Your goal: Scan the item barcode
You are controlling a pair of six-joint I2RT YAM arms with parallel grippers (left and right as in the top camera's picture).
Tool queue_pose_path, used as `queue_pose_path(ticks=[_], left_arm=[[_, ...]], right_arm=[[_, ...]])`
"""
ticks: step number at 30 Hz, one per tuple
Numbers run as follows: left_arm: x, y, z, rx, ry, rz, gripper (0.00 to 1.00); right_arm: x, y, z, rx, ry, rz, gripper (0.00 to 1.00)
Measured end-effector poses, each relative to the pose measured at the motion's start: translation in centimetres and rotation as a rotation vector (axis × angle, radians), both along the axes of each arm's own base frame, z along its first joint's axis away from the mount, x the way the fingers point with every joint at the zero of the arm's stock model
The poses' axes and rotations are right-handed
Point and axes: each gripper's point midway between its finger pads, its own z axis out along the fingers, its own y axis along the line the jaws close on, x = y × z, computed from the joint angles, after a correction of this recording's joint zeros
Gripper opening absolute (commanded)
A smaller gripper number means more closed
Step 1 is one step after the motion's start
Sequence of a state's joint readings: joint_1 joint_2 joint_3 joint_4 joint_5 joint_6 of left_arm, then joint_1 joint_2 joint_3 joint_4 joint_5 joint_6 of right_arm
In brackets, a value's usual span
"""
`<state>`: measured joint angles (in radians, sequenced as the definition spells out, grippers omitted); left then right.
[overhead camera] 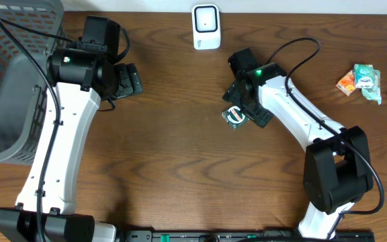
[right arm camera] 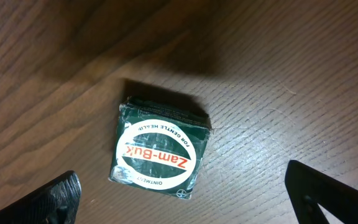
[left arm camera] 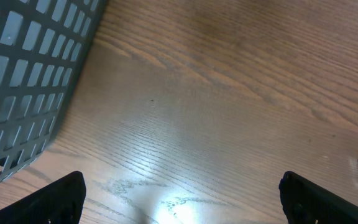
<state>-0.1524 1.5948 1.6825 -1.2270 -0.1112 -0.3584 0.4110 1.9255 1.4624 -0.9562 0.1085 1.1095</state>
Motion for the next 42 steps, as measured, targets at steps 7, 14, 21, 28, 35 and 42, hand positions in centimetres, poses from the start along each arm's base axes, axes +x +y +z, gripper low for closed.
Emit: queue_pose_path(ticks=[7,14,21,28,35,42], left_arm=[[0.0,0.0,0.0,0.000,0.000,0.000,0.98],[0.0,0.0,0.0,0.000,0.000,0.000,0.98],[0.0,0.0,0.0,0.000,0.000,0.000,0.98],[0.0,0.0,0.0,0.000,0.000,0.000,0.98],[0.0,0.0,0.0,0.000,0.000,0.000,0.98],[0.0,0.0,0.0,0.000,0.000,0.000,0.98]], right_arm=[[-0.1,0.2,0.0,0.012,0.006,0.002,0.96],[0.1,0.8,-2.1,0.026,0.040,0.007,0.99],[-0.3,1.3,-4.3,0.039,0.096,0.013,0.95],[0.4,1.7,-4.2,0.056,0.067,0.021,0.91],[0.0,1.7,-5.9,0.050,0.108,0.025,0.83],[-0.8,1.8,-6.3,0.054,0.150,0.058,0.55]])
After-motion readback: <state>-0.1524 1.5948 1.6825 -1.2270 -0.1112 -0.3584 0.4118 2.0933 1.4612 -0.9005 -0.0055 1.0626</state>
